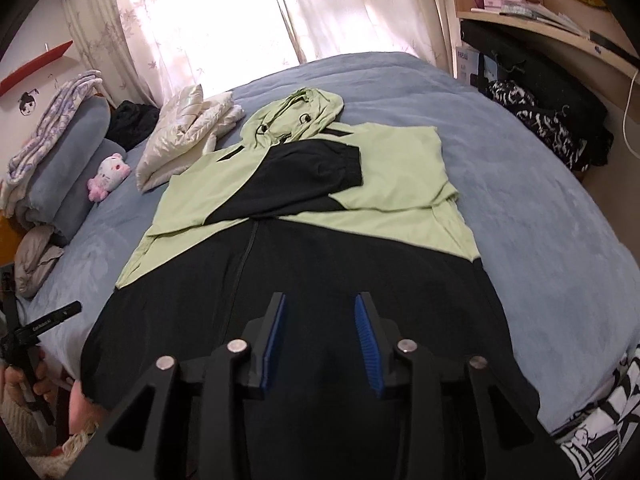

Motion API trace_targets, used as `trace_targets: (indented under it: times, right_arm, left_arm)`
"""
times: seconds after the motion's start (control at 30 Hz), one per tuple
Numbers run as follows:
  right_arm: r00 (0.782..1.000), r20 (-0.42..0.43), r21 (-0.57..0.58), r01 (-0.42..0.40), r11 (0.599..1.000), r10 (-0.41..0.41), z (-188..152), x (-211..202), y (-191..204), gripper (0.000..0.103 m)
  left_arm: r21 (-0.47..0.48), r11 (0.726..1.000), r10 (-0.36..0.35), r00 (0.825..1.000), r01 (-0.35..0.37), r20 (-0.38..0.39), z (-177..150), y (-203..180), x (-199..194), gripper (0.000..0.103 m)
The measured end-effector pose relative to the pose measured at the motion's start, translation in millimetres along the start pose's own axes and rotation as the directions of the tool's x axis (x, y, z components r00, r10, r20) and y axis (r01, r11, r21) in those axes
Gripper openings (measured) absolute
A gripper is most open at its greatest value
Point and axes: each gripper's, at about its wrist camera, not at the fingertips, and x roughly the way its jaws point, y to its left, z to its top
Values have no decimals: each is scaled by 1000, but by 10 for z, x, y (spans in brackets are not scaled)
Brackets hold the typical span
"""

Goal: Fold large clothes
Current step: 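Grasp the black hem edge with both tools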

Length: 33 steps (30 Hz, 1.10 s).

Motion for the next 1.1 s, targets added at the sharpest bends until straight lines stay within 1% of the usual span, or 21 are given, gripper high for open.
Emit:
trace_targets:
  times: [0.07,0.13,0.23,0.37,0.47,0.5,0.53,0.6,0.63,0.77,0.9,1.0,1.1]
  right_arm:
    - [1000,2,5,-20,1000,20,-67,-61,-67,47]
    - [1000,-1,5,-18,1000,18,-132,-95,-132,51]
    - [1000,-25,16,2,1000,-2,-245,-100,-268,53]
    - [996,-84,70,48,996,-42,-424,-73,-551,53]
    - [990,-112,122,102,987,-89,-558,-103,-819,53]
    - [989,-118,141,110,984,-93,-592,-113,-892,53]
    - [988,-125,173,110,979,-89,-630,-118,-991,53]
    - [991,-124,249,79,965,-49,-692,-121,-1154,53]
    - [992,-121,268,68,961,-37,-705,-123,-1188,53]
    - [996,-83,285,55,957,-32,-671,-201,-1194,53]
    - [998,-44,305,55,951,-44,-607,-310,-1244,53]
    - [995,-50,329,101,939,-89,-568,-317,-1350,53]
    - [992,-92,359,110,927,-82,-610,-269,-1459,53]
  left_arm:
    - [11,1000,-26,999,27,-20,-61,3,9,55]
    - [24,998,-52,997,53,-52,-141,-8,44,56]
    - [40,997,-68,993,72,-98,-250,-18,127,57]
    - [48,996,-67,988,74,-138,-382,5,250,57]
    - [51,995,-84,988,91,-127,-435,35,269,58]
    - [51,994,-92,988,99,-126,-440,43,278,59]
    - [49,993,-103,986,110,-129,-440,52,294,60]
    - [42,992,-110,985,116,-131,-436,59,321,62]
    - [42,992,-109,985,116,-132,-433,56,327,62]
    - [48,992,-111,986,118,-127,-403,50,303,62]
    - [17,991,-132,984,135,-117,-379,123,287,62]
    - [1,990,-138,984,139,-112,-390,167,257,62]
    - [0,990,-139,985,140,-106,-392,190,234,62]
